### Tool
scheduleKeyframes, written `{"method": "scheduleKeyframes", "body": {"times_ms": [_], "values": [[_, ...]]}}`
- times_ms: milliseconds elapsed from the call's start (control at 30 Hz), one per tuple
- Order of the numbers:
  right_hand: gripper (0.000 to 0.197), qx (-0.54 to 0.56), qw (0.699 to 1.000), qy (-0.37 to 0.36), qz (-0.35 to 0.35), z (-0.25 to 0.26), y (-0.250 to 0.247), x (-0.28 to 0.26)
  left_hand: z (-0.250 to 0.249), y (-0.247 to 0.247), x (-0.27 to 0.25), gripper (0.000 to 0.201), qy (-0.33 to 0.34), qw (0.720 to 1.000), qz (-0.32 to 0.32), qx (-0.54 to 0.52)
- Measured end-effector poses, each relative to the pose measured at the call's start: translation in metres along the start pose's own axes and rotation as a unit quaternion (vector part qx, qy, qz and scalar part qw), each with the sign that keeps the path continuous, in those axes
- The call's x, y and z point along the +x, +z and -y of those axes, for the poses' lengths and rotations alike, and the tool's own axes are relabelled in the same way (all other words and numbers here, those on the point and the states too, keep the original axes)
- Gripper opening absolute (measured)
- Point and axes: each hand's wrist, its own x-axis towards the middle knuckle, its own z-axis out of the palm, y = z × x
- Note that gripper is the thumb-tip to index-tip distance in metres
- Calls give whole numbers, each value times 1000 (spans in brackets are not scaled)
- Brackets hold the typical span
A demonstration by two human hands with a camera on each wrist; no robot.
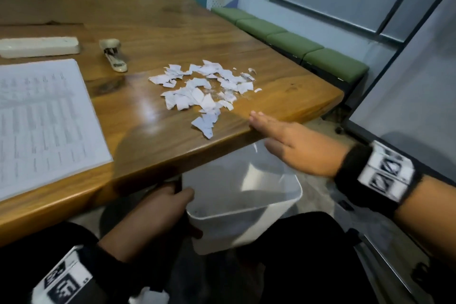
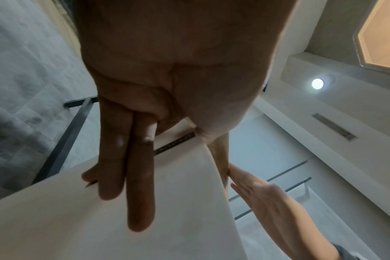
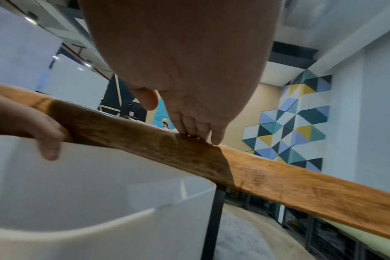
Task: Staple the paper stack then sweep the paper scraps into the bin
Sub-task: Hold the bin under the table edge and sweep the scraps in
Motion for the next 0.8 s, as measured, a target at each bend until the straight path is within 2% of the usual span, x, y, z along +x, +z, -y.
{"method": "scheduleKeyframes", "body": {"times_ms": [133,267,400,500,567,667,733,800], "values": [[57,36,998,-38,-18,3,-8,-21,3,-6,1,31,-4,1000,30,-5],[57,41,997,-14,-58,6,-27,16,0,-7,-1,31,-13,1000,20,-8],[52,6,1000,-16,-23,22,-35,60,-2,-4,-5,34,-18,1000,12,-20],[46,5,1000,-13,9,27,-33,72,1,-6,-2,34,-35,999,6,-40],[44,-2,1000,-16,18,25,-30,65,2,-8,-3,35,-42,996,11,-74],[52,-6,999,-43,16,29,-24,33,4,-10,-1,41,-59,993,42,-96],[54,23,997,-70,-6,28,-20,12,2,-11,-2,37,-70,993,8,-96],[52,54,996,-59,-39,26,-23,8,-2,-9,-4,36,-78,989,-15,-127]]}}
